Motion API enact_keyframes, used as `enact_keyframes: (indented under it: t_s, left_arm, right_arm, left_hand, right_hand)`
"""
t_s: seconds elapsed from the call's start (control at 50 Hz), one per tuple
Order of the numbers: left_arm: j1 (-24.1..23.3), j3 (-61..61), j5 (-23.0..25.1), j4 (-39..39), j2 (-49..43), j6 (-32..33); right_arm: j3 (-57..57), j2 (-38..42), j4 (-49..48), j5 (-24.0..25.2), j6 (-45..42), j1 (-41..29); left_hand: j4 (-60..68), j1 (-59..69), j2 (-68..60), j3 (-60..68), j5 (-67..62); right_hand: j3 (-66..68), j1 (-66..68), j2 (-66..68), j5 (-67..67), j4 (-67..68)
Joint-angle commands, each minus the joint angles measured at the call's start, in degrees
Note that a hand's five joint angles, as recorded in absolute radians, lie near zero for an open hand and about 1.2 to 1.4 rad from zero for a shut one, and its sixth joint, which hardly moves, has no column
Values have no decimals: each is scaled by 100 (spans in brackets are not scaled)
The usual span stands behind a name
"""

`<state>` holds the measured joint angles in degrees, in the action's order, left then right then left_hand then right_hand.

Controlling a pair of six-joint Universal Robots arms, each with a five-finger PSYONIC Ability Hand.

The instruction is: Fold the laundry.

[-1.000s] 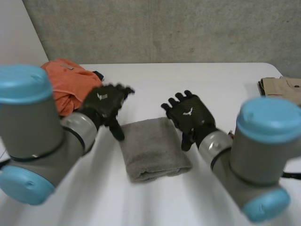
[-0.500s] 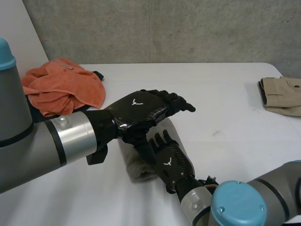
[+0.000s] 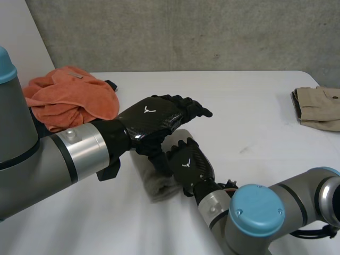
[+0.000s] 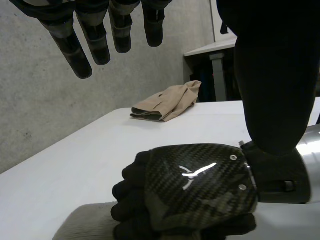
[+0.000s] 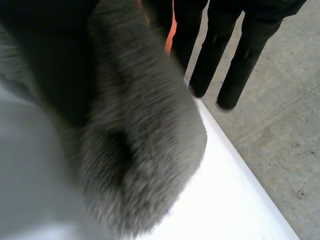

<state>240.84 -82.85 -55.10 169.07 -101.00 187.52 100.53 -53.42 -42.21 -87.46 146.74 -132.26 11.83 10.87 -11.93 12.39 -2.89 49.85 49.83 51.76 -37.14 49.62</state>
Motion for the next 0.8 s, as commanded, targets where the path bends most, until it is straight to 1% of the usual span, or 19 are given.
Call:
enact_keyframes:
  t_s: [0.02,0.14,0.22,0.3,0.32,0.36,0.38,0.4,0.46,0.48,0.52,0.56,0.6,0.62,0.68,0.7,0.76,0.78,0.8]
  left_arm:
    - [24,41,-27,47,28,-75]
    - [94,217,-44,118,133,-110]
    - [156,436,-106,223,230,-250]
    - [191,647,-202,399,291,-531]
    - [200,726,-255,486,309,-645]
    - [200,779,-308,583,309,-760]
    - [191,805,-343,636,309,-813]
    - [174,841,-387,723,318,-900]
    - [130,841,-440,864,300,-1006]
    - [112,823,-448,891,292,-1015]
    - [60,806,-457,953,274,-1033]
    - [-11,753,-466,1014,221,-1033]
    - [-72,674,-475,1049,151,-1033]
    - [-99,648,-475,1067,125,-1033]
    - [-178,560,-501,1137,2,-1016]
    - [-195,534,-501,1155,-33,-1007]
    - [-239,446,-528,1207,-139,-980]
    - [-248,428,-536,1216,-174,-972]
    - [-248,410,-545,1225,-200,-963]
  right_arm:
    - [-446,-10,-33,151,389,174]
    - [-1017,-371,2,98,891,499]
    - [-1544,-573,143,2,1163,973]
    - [-2159,-696,327,-95,1331,1623]
    - [-2396,-714,336,-104,1383,1929]
    - [-2625,-696,345,-87,1453,2273]
    - [-2740,-670,336,-87,1506,2440]
    - [-2984,-600,310,-52,1602,2781]
    - [-3381,-372,240,54,1787,3293]
    - [-3635,-162,179,185,1944,3634]
    - [-3899,93,99,378,2103,3935]
    - [-4269,585,-59,817,2341,4418]
    - [-4497,936,-173,1107,2411,4664]
    - [-4681,1252,-243,1309,2421,4883]
    - [-4876,1781,-375,1626,2412,5218]
    - [-4998,2139,-489,1836,2403,5428]
    - [-5096,2633,-656,2224,2412,5737]
    - [-5114,2913,-735,2495,2403,5921]
    - [-5105,3029,-745,2637,2403,5992]
  left_hand:
    - [-183,-87,193,-239,289]
    - [-183,-87,193,-239,289]
    - [-183,-87,193,-239,289]
    - [-183,-87,193,-239,289]
    - [-183,-87,193,-239,289]
    - [-183,-87,193,-239,289]
    - [-183,-87,193,-239,289]
    - [-183,-87,193,-239,289]
    - [-183,-87,193,-239,289]
    - [-183,-87,193,-239,289]
    - [-183,-87,193,-239,289]
    - [-183,-87,193,-239,289]
    - [-183,-87,193,-239,289]
    - [-183,-87,193,-239,289]
    - [-183,-87,193,-239,289]
    - [-183,-87,193,-239,289]
    - [-183,-87,193,-239,289]
    - [-183,-87,193,-239,289]
    - [-183,-87,193,-239,289]
  right_hand:
    - [3015,3017,2824,-3286,3038]
    - [3015,3017,2824,-3286,3038]
    - [3015,3017,2824,-3286,3038]
    - [3015,3017,2824,-3286,3038]
    - [3015,3017,2824,-3286,3038]
    - [3015,3017,2824,-3286,3038]
    - [3015,3017,2824,-3286,3038]
    - [3015,3017,2824,-3286,3038]
    - [3015,3017,2824,-3286,3038]
    - [3015,3017,2824,-3286,3038]
    - [3015,3017,2824,-3286,3038]
    - [3015,3017,2824,-3286,3038]
    - [3015,3017,2824,-3286,3038]
    - [3015,3017,2824,-3286,3038]
    - [3015,3017,2824,-3286,3038]
    - [3015,3017,2824,-3286,3038]
    - [3015,3017,2824,-3286,3038]
    - [3015,3017,2824,-3286,3038]
    - [3015,3017,2824,-3286,3038]
